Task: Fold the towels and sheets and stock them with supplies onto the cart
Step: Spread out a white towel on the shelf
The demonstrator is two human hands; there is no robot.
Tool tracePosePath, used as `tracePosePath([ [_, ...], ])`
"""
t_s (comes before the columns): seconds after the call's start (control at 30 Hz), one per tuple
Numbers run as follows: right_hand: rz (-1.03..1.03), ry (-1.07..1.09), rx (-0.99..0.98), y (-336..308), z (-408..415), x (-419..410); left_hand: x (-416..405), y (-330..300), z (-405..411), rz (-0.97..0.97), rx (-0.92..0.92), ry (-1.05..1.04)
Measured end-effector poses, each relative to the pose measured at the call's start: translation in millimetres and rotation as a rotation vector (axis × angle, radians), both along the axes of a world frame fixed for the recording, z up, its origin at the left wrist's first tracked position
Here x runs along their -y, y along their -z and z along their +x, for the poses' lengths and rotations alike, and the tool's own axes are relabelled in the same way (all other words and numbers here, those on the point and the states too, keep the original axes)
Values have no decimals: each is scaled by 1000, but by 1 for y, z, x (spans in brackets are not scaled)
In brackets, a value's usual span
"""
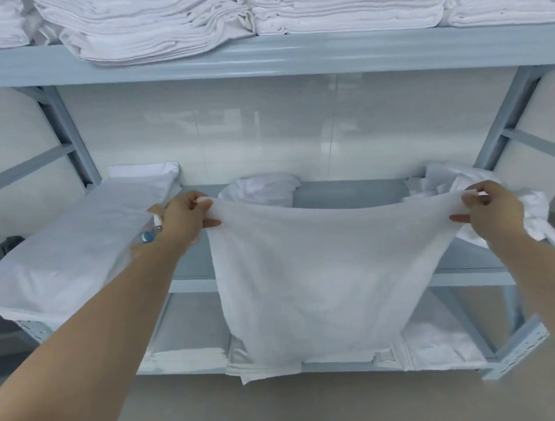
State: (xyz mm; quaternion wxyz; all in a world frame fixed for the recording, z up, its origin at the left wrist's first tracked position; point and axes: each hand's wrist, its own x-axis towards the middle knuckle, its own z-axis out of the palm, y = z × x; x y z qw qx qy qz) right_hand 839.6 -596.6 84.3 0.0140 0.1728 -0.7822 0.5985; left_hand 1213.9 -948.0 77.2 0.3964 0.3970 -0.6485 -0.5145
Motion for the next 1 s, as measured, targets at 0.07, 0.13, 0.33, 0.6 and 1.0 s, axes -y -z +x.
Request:
tracePosePath([
  [0.07, -1, 32, -20, 6, -2, -2, 7, 5, -5, -1, -14, -6],
  [0.13, 32, 20, 4, 18, -8, -5, 9, 15, -10, 51, 0, 8],
  [0.33, 4, 27, 103, 37, -46, -4, 15, 38, -53, 190, 19, 6],
  [0.6, -86, -94, 368, 56, -130, 18, 32, 53, -141, 442, -133, -16],
  [1.0, -169, -187, 589, 91, -238, 109, 88, 95, -252, 456, -174, -151],
])
